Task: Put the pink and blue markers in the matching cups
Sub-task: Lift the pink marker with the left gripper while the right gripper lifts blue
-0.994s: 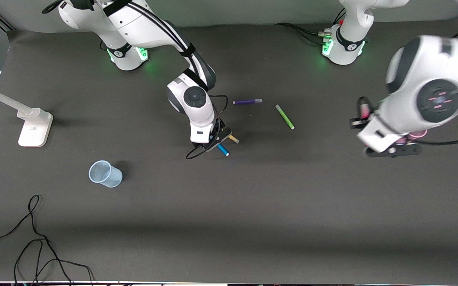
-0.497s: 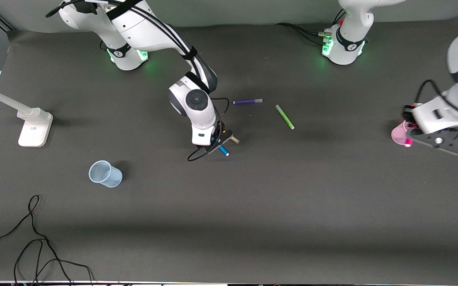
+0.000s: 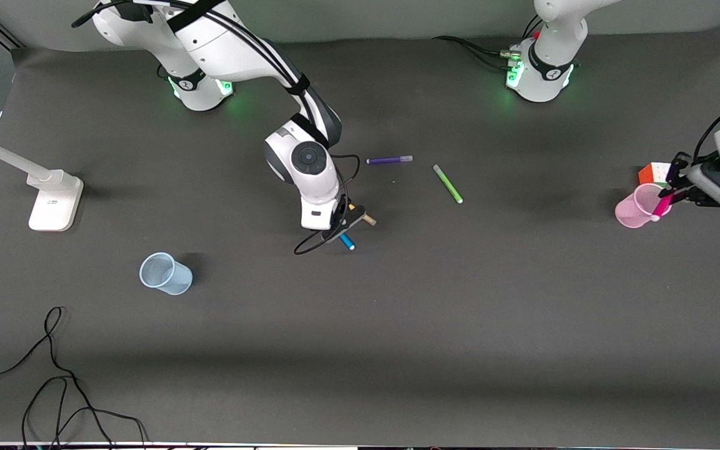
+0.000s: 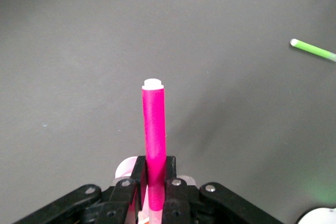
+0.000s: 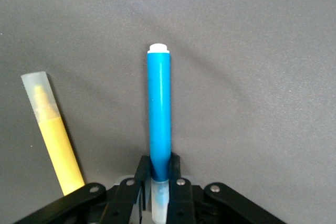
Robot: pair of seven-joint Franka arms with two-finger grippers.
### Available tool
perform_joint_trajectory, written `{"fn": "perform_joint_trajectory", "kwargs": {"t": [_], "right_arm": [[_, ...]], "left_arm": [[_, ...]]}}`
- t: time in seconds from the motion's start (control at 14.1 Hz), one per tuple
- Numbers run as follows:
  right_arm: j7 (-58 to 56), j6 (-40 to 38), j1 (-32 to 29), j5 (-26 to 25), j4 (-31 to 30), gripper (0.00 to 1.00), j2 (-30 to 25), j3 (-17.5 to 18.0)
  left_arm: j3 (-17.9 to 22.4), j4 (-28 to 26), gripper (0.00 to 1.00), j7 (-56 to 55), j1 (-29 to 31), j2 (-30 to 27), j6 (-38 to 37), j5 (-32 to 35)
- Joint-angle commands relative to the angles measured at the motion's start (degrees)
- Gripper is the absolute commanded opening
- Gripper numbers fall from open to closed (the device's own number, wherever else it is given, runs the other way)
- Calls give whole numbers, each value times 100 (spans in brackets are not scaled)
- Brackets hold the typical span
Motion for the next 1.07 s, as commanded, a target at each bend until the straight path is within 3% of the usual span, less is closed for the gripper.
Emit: {"fn": "perform_joint_trajectory", "kwargs": {"t": [0.0,0.21,0.36,0.5,0.78,0.99], "right_arm": [[-22,24,22,-65,87,0,44,-45],[22,-150,13,-12,87,0,-245,-71],[119,-1052,13,-12,148,0,-701,-281],[40,-1870,13,-12,245,0,-1167,-588],[-4,-2909,13,-12,473,0,-1941,-1291],[-311,-3700,13,-12,868,0,-2232,-2098]], "left_arm": [[347,-770,0,1405,308,-214,421,-472],[533,-1026,0,2997,807,-39,492,-1095],[533,-1053,0,3840,968,189,554,-1525],[524,-1018,0,5000,942,322,720,-1843],[524,-1018,0,6258,941,603,625,-2211],[524,-983,0,6921,1134,1138,440,-2661]]}}
